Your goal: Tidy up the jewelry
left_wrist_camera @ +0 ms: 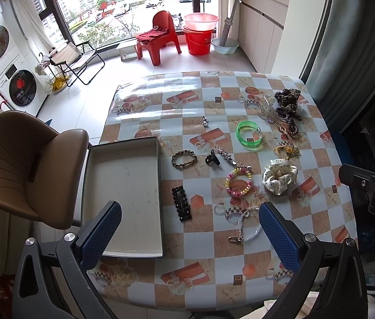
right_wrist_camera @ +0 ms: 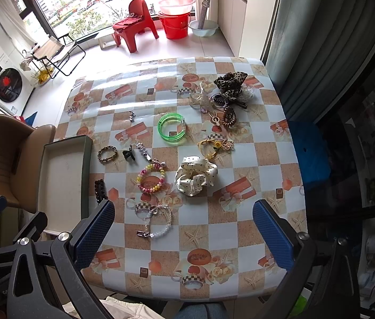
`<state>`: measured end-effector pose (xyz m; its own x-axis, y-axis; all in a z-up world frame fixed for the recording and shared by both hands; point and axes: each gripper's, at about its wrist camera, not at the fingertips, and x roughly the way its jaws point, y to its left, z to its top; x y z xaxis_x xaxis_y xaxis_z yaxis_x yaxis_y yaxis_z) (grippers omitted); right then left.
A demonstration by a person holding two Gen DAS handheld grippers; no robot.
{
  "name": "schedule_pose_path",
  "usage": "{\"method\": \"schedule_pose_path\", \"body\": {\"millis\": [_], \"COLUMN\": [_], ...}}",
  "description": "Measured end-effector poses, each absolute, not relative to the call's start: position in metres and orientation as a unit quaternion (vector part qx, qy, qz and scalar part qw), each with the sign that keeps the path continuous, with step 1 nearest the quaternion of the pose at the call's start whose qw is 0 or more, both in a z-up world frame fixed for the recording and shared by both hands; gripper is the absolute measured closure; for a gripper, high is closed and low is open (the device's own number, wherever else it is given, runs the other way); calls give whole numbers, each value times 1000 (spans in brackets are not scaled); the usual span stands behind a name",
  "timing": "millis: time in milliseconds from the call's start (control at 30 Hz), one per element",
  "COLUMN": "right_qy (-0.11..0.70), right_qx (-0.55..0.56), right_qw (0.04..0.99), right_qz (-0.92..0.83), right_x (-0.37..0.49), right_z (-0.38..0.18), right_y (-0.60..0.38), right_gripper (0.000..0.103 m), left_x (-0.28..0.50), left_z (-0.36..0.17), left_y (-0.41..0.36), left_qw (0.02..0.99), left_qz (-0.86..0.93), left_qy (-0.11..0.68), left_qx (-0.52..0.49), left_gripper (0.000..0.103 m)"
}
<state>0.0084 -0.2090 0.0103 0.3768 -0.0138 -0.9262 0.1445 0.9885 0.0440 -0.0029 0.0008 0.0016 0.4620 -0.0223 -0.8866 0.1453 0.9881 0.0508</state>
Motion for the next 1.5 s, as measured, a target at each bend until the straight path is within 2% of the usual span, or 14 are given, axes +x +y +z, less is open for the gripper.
{"method": "schedule_pose_path", "body": {"millis": [1167,1500], "right_qy": [571,600], "right_qx": [79,122], "right_qw": [816,789], "right_qz": [-49,-54], "right_x": [-1,-4], "right_z": [3,-33], "right_y": [-209,-238], "right_gripper": [0,0], "left_x": [-6,7], "left_z": [-9,-39], "left_y": [2,11], "left_qw": [842,820], "left_qz": [-50,-41], "left_qy": [534,570], "left_qx": [55,37], "left_gripper": [0,0]}}
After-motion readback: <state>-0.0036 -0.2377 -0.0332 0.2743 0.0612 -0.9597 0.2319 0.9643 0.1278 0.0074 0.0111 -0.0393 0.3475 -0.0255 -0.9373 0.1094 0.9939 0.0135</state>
